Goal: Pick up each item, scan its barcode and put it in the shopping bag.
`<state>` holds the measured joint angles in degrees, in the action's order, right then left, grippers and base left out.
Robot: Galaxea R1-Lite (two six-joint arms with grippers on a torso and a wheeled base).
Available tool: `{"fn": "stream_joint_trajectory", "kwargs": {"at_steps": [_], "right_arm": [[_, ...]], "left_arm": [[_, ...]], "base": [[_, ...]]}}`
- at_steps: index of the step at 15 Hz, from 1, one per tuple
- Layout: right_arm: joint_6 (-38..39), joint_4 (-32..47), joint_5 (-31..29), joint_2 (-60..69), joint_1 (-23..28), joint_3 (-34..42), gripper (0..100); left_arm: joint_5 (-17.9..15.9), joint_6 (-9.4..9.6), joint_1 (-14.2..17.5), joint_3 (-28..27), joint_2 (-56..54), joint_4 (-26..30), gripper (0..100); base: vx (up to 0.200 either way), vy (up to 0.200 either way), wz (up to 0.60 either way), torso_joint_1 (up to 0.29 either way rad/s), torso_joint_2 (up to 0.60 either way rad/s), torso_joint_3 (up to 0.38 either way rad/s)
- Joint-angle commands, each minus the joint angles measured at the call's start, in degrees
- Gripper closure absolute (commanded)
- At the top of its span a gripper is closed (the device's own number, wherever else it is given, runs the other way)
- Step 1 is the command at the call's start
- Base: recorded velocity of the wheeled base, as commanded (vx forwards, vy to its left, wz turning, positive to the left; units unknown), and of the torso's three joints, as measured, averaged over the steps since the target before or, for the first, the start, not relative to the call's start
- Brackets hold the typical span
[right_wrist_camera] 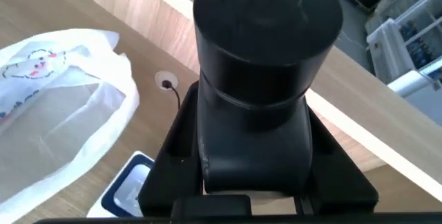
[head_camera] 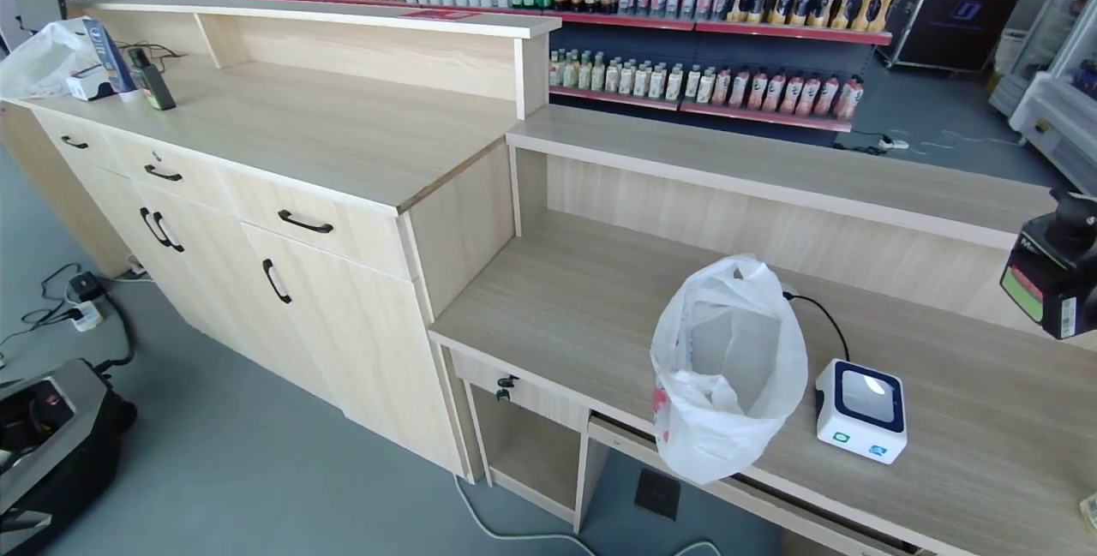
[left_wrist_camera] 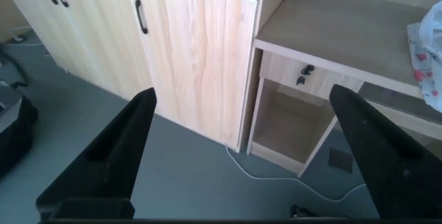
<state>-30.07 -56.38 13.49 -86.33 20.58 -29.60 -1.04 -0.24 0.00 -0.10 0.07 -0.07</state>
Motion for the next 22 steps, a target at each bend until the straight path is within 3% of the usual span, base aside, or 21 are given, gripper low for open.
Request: {"fn": "stream_joint_trajectory", "kwargs": {"at_steps": [1,4,9,16,22], "right_arm": [[2.0,-0.7,-12.2,-6.1,-11.4,-6.2,100],[10.8,-2.2,-13.5,-19.4,-17.7,-11.8,100],[17.4,-2.2,-13.5,-34.6,-19.3,-18.4,100],[17.2,-7.7,-13.4,-45.2,-19.1,-18.6,100],[17.4,-7.7,-13.5,-52.3,-19.1,-27.7,100]], "left_arm": [[0.0,-0.02,0.0,0.0,0.0,0.0,0],[0.0,-0.02,0.0,0.0,0.0,0.0,0],[0.0,-0.02,0.0,0.0,0.0,0.0,0],[0.0,-0.02,0.0,0.0,0.0,0.0,0],[0.0,-0.02,0.0,0.0,0.0,0.0,0]], "base": [[0.000,0.000,0.60,0.017,0.00,0.007],[0.000,0.000,0.20,-0.004,0.00,0.001],[0.000,0.000,0.00,0.000,0.00,0.000],[0.000,0.000,0.00,0.000,0.00,0.000],[0.000,0.000,0.00,0.000,0.00,0.000]]}}
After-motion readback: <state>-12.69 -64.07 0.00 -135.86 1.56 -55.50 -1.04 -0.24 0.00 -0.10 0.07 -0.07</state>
